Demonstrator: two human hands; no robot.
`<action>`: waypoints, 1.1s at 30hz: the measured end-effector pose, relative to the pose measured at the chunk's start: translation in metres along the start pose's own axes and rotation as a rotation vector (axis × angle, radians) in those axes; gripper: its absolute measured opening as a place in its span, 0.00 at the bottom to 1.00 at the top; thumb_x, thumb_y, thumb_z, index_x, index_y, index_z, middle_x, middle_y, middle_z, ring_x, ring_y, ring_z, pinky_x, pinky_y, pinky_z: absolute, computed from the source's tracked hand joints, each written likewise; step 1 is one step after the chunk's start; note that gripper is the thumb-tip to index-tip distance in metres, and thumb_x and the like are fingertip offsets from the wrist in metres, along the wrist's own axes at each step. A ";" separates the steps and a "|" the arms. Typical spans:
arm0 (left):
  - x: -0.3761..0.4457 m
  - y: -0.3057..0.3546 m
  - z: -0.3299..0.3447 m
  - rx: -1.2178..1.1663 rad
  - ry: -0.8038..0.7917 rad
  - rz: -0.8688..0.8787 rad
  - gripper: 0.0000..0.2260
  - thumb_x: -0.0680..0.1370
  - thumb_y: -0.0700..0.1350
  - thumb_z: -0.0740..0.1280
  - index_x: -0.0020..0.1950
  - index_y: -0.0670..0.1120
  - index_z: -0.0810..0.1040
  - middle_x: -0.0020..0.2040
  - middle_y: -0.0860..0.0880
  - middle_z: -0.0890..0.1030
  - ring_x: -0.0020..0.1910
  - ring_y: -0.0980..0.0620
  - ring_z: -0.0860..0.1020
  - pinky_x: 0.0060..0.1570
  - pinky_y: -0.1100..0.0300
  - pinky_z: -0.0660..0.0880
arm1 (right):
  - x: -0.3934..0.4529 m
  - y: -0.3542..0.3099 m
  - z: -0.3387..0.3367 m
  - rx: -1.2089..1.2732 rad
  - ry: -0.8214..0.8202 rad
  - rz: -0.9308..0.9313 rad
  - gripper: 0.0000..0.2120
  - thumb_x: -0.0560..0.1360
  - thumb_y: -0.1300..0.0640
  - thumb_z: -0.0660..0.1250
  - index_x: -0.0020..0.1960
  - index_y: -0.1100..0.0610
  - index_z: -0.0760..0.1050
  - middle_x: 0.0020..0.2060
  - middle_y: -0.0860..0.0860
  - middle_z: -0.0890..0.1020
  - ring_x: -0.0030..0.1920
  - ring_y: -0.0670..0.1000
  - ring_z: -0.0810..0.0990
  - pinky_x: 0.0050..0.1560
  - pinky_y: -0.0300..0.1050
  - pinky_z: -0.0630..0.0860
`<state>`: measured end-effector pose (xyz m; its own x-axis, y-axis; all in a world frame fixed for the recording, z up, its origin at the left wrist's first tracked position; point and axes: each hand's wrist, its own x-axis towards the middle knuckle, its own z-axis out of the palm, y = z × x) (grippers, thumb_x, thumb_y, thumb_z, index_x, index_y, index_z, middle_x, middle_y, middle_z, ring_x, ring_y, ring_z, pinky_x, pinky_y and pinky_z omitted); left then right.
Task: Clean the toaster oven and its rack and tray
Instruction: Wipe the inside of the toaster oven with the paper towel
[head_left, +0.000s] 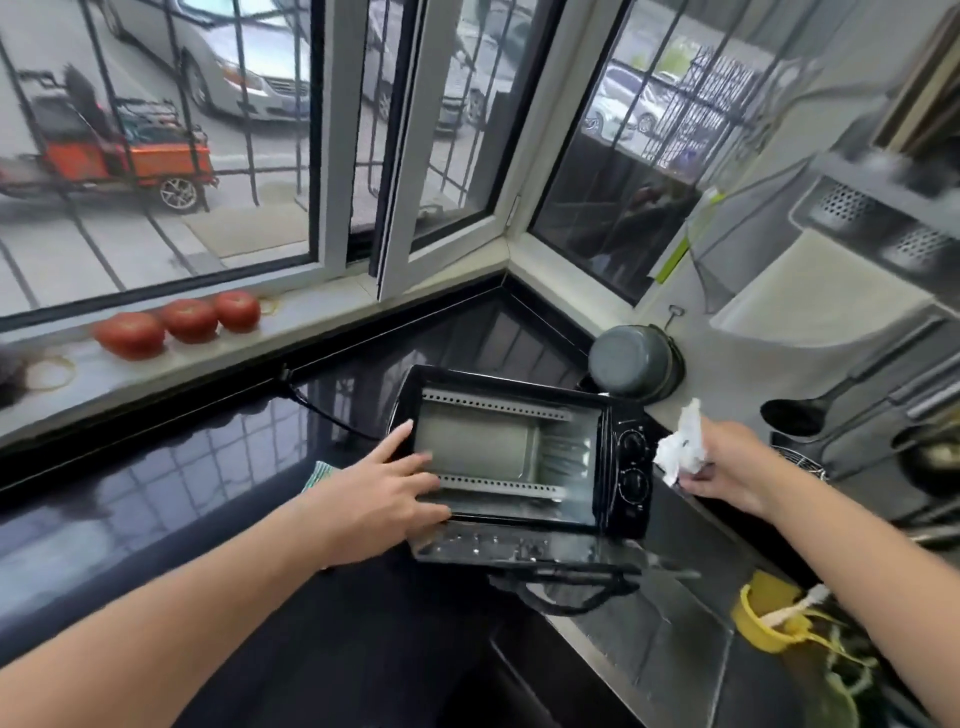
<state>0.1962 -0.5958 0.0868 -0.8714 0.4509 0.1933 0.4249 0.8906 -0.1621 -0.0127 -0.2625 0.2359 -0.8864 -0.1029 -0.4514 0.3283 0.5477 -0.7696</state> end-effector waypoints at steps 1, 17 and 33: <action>0.002 -0.001 -0.003 0.007 -0.033 0.019 0.18 0.78 0.41 0.65 0.67 0.53 0.79 0.56 0.52 0.82 0.62 0.46 0.80 0.76 0.27 0.43 | 0.003 0.000 0.003 0.056 0.048 0.030 0.11 0.83 0.55 0.59 0.47 0.60 0.74 0.33 0.56 0.76 0.30 0.51 0.71 0.31 0.39 0.74; 0.039 0.007 -0.043 -0.355 -0.157 -0.180 0.24 0.86 0.45 0.57 0.81 0.63 0.61 0.64 0.56 0.81 0.62 0.54 0.80 0.77 0.31 0.39 | 0.039 -0.091 0.028 -0.103 -0.078 -0.109 0.06 0.81 0.67 0.60 0.53 0.60 0.74 0.47 0.60 0.80 0.38 0.52 0.80 0.37 0.45 0.83; 0.040 0.013 -0.043 -0.252 -0.276 -0.273 0.34 0.83 0.37 0.60 0.82 0.65 0.54 0.55 0.52 0.78 0.58 0.52 0.75 0.77 0.37 0.30 | 0.134 -0.061 0.060 -1.561 -0.203 -1.549 0.20 0.72 0.67 0.65 0.61 0.53 0.75 0.53 0.49 0.71 0.48 0.51 0.73 0.48 0.45 0.76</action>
<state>0.1775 -0.5633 0.1340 -0.9779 0.1957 -0.0741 0.1874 0.9766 0.1057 -0.1324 -0.3594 0.1957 -0.0475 -0.9907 -0.1274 -0.9343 -0.0010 0.3564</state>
